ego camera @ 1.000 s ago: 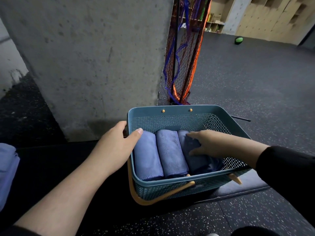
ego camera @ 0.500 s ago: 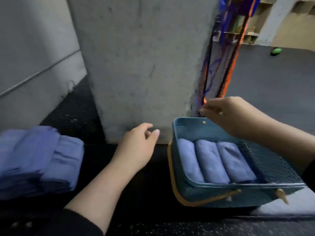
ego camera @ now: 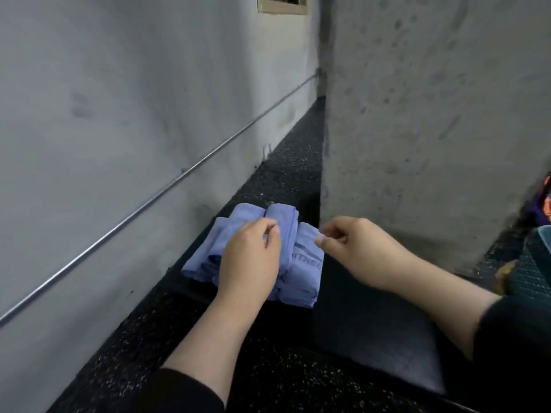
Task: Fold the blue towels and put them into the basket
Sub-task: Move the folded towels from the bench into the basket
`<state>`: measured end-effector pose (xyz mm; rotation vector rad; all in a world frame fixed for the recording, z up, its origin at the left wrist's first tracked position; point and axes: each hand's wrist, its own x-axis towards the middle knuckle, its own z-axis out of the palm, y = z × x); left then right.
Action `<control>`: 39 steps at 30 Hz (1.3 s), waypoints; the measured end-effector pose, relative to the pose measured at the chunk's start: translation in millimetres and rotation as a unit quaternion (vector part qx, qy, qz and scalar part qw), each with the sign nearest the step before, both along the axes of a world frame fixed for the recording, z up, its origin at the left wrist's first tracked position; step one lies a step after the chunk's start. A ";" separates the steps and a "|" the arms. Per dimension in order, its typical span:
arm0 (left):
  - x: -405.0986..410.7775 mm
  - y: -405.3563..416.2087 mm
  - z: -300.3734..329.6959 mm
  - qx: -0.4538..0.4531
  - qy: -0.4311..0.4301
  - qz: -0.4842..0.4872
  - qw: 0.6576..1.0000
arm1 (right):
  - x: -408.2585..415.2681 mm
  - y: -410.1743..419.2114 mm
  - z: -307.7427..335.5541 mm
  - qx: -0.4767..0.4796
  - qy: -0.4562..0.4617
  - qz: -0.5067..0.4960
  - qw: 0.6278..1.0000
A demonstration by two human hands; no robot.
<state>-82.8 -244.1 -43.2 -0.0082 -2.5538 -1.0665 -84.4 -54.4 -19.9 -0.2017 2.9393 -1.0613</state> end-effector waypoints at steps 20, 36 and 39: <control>-7.1 -26.4 -16.9 -0.214 -0.164 -0.094 0.958 | -85.0 -100.1 -66.6 -0.301 -0.206 -0.222 0.904; -14.2 -21.7 0.0 0.115 -0.095 0.004 0.989 | -35.8 -82.6 -43.8 -0.551 -0.104 -0.174 0.810; -14.2 -10.5 6.4 0.166 -0.130 -0.027 0.977 | -22.1 -72.8 -29.2 -0.573 -0.079 -0.158 0.800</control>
